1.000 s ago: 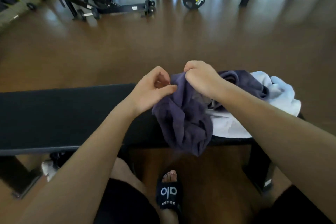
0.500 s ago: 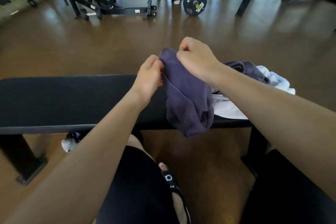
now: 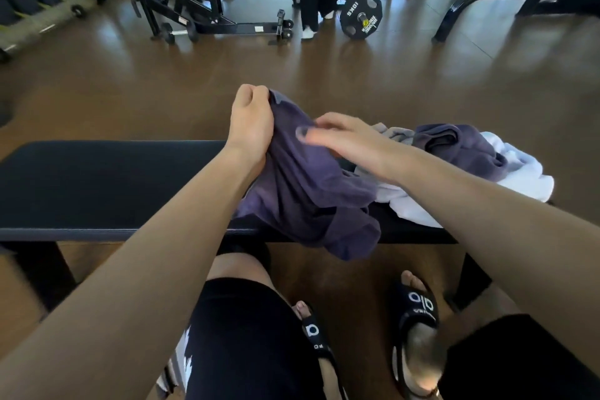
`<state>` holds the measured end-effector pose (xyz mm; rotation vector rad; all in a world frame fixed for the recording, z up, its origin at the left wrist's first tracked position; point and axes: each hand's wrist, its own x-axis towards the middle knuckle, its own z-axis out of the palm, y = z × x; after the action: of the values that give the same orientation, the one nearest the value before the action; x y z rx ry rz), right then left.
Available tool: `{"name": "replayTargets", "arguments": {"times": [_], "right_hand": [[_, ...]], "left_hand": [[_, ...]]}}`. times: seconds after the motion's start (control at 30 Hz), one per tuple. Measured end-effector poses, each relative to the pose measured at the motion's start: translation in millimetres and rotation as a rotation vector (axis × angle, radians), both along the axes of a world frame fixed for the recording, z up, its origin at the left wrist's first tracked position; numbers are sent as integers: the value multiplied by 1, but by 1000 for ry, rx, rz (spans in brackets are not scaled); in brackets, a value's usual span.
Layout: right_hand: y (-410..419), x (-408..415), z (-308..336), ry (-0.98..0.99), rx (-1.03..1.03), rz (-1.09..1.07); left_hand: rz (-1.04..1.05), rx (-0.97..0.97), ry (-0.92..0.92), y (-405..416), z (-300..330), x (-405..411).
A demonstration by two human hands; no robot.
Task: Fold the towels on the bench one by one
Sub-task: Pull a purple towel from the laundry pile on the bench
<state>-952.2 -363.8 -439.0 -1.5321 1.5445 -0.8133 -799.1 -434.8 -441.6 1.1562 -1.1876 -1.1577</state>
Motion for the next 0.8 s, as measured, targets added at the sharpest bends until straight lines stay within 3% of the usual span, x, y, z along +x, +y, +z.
{"name": "replayTargets", "arguments": {"times": [0.17, 0.3, 0.4, 0.5, 0.63, 0.7, 0.73, 0.8], "right_hand": [[-10, -5, -17, 232, 79, 79], [-20, -1, -19, 422, -141, 25], [-28, 0, -23, 431, -189, 22], [-33, 6, -25, 380, -148, 1], [-37, 23, -21, 383, -155, 79], [-38, 31, -17, 362, -192, 138], [-39, 34, -16, 340, -205, 161], [-42, 37, -14, 319, -209, 208]], "left_hand": [[80, -53, -98, -14, -4, 8], [200, -74, -237, -25, -10, 29], [249, -10, -334, -33, -13, 45], [111, -62, -632, -33, -23, 60], [-271, -506, -1008, -21, -33, 65], [-438, -740, -1057, -24, -40, 60], [-480, -764, -1030, -24, -43, 58], [-481, -613, -963, -25, -43, 60]]}}
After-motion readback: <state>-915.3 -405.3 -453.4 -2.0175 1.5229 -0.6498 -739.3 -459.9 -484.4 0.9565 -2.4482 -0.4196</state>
